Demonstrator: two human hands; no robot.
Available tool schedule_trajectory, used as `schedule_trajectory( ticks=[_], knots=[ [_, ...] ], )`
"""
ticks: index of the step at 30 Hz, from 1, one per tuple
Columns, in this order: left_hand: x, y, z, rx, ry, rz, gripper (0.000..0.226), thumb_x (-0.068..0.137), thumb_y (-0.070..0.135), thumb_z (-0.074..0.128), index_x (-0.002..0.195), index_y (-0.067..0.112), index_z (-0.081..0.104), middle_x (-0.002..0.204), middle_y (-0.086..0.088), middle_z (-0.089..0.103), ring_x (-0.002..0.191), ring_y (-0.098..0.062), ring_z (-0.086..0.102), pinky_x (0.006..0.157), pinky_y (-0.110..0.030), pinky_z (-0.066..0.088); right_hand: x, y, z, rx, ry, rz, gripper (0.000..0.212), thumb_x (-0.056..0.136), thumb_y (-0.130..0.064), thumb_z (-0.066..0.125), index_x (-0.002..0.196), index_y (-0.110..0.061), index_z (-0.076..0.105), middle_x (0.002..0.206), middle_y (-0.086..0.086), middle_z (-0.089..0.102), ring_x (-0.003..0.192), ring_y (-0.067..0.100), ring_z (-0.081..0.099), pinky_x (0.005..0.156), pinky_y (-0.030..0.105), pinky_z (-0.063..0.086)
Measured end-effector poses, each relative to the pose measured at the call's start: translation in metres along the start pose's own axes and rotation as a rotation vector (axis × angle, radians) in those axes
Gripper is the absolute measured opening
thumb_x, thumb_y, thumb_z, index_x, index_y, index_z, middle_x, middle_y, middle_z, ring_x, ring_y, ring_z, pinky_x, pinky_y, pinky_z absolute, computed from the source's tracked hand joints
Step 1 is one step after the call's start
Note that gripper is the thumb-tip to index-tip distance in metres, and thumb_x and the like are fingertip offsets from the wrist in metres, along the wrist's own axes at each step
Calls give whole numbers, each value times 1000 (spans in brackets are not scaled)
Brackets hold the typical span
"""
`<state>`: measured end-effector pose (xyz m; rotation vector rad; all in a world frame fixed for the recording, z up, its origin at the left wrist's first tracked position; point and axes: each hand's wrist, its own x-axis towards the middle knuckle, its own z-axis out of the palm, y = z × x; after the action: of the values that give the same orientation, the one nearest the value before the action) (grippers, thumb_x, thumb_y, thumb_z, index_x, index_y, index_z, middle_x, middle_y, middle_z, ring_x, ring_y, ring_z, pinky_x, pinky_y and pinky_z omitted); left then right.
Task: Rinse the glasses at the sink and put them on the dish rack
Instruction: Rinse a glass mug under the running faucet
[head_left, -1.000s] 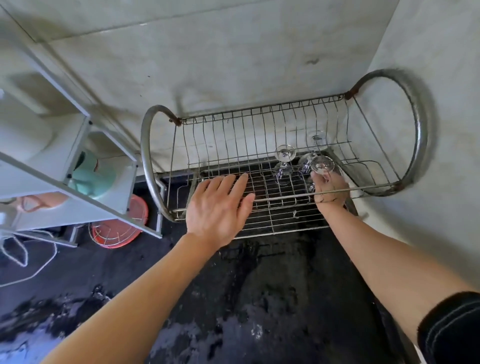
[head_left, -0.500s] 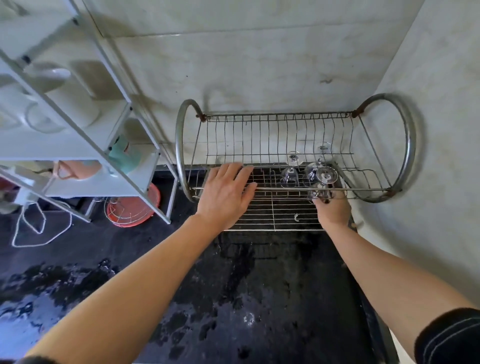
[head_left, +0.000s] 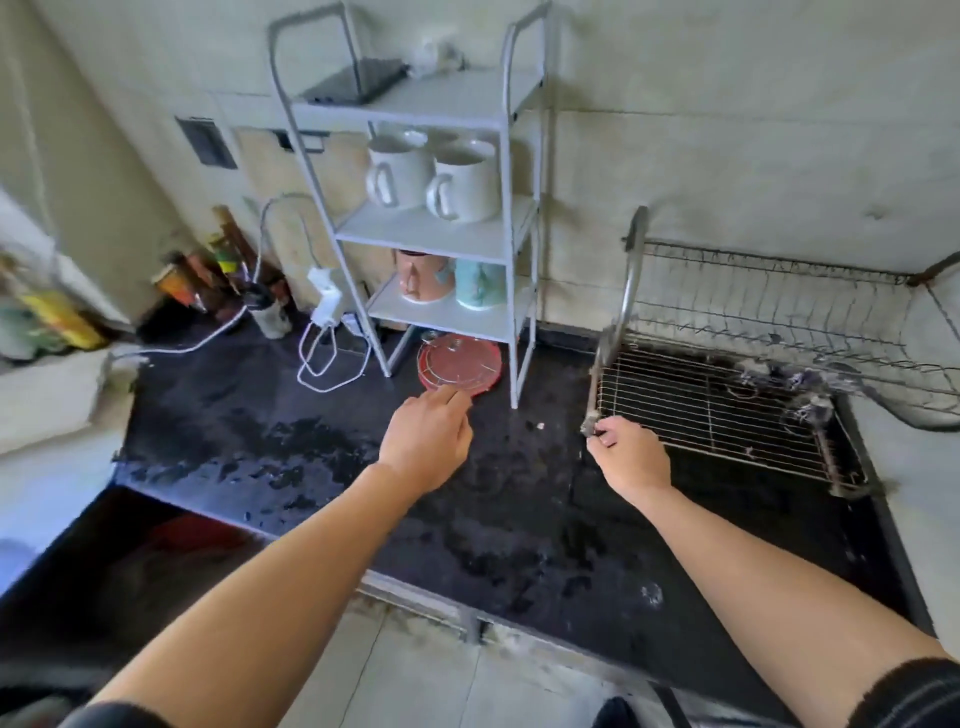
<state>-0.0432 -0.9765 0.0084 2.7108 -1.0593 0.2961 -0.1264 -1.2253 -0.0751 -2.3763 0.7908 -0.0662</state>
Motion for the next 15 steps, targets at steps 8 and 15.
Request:
schedule_trajectory(
  ticks=[8, 15],
  knots=[
    [-96, -139, -66, 89, 12, -255, 19, 93, 20, 45, 98, 9, 59, 96, -8, 59, 88, -30, 57, 71, -38, 40, -32, -162, 91, -41, -135, -269, 29, 93, -33, 58, 119, -22, 64, 105, -6, 71, 104, 24, 62, 87, 35, 49],
    [-146, -258, -101, 115, 43, -499, 23, 94, 21, 44, 107, 11, 60, 104, -7, 59, 95, -30, 58, 77, -39, 43, -27, -299, 177, -72, -231, -487, 28, 90, -33, 60, 115, -21, 65, 99, -6, 70, 100, 23, 63, 87, 37, 50]
  ],
)
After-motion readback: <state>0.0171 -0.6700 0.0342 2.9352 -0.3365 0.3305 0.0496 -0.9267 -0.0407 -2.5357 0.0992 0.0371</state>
